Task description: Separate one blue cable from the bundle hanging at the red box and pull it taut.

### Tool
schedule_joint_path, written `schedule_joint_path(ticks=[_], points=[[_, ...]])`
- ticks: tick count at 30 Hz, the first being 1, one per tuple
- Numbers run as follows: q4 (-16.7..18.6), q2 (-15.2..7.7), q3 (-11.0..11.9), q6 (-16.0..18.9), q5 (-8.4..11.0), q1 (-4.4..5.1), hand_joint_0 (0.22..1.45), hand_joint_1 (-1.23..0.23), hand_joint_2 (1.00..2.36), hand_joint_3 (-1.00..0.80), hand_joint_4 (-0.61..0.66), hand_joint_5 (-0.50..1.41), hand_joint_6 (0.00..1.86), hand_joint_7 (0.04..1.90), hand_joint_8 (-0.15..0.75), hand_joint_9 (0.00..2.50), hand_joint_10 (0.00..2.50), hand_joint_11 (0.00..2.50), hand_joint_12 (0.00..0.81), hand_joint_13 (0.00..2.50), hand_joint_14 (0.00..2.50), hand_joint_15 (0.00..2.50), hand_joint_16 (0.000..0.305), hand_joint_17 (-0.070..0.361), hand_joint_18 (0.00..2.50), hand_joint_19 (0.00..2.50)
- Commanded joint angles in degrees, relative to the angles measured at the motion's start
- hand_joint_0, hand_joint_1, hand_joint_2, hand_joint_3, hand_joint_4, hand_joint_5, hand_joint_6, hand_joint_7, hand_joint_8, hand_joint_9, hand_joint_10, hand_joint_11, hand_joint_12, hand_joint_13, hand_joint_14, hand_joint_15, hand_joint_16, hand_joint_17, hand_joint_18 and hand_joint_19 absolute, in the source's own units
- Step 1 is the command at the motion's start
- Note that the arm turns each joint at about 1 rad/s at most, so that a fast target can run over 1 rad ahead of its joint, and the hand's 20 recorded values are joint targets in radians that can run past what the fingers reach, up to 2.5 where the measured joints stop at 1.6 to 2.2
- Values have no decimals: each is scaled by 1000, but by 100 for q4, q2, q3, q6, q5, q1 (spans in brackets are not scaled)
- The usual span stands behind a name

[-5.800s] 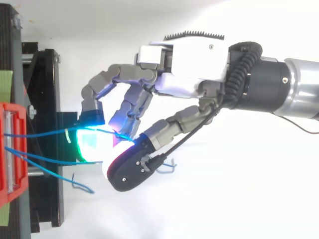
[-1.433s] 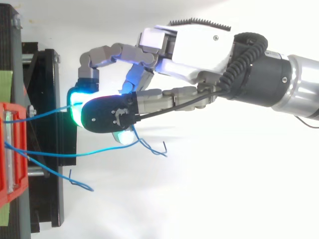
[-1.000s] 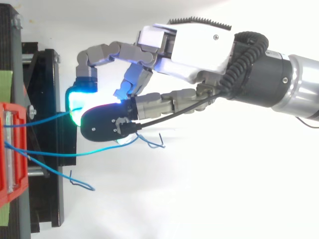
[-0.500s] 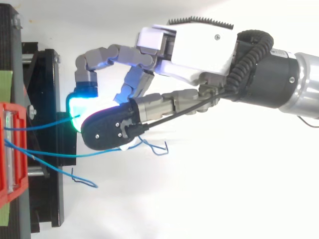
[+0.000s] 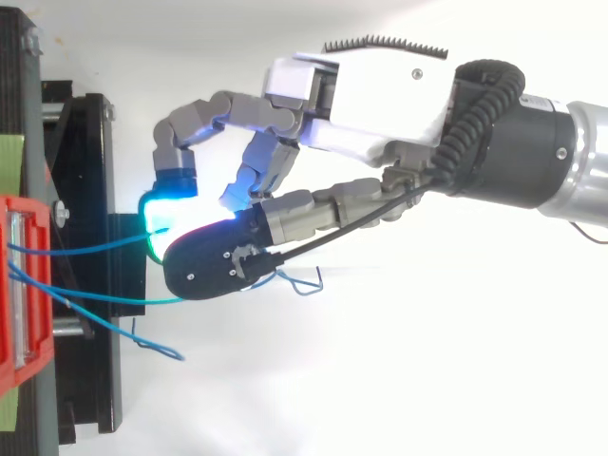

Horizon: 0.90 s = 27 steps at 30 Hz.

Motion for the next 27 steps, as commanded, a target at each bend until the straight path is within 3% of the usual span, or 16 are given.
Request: schedule_joint_path(ticks=[1, 7, 11, 15, 19, 23, 27], points=[[-5, 5, -7, 103, 9, 11, 618, -637, 1022, -155, 169, -146, 757, 1139, 365, 1235, 22, 993, 389, 1267, 24, 748, 40, 90, 993, 582], [-5, 5, -7, 94, -9, 11, 622, -651, 1020, -150, 192, -155, 787, 1075, 373, 1223, 20, 999, 400, 1259, 23, 741, 42, 95, 1002, 575], [-14, 5, 2, 94, -9, 11, 574, -611, 1008, -407, 189, -153, 770, 1099, 362, 1204, 21, 990, 401, 1246, 24, 756, 42, 95, 973, 603], [-14, -4, 2, 94, -9, 11, 567, -521, 1004, -459, 197, -149, 757, 1092, 361, 1201, 22, 980, 396, 1239, 24, 755, 43, 97, 964, 603], [-14, 5, 2, 94, -18, 11, 629, -536, 1013, -331, 176, -144, 746, 1118, 358, 1204, 21, 968, 393, 1236, 24, 753, 42, 94, 952, 610], [-14, 5, -7, 94, -18, 11, 622, -599, 1019, -143, 182, -143, 761, 1116, 377, 1208, 19, 967, 411, 1250, 23, 738, 45, 101, 985, 579], [-14, -4, -7, 103, -18, 11, 621, -635, 1015, -64, 194, -145, 778, 1079, 398, 1217, 19, 964, 434, 1265, 20, 722, 49, 111, 1027, 544]])
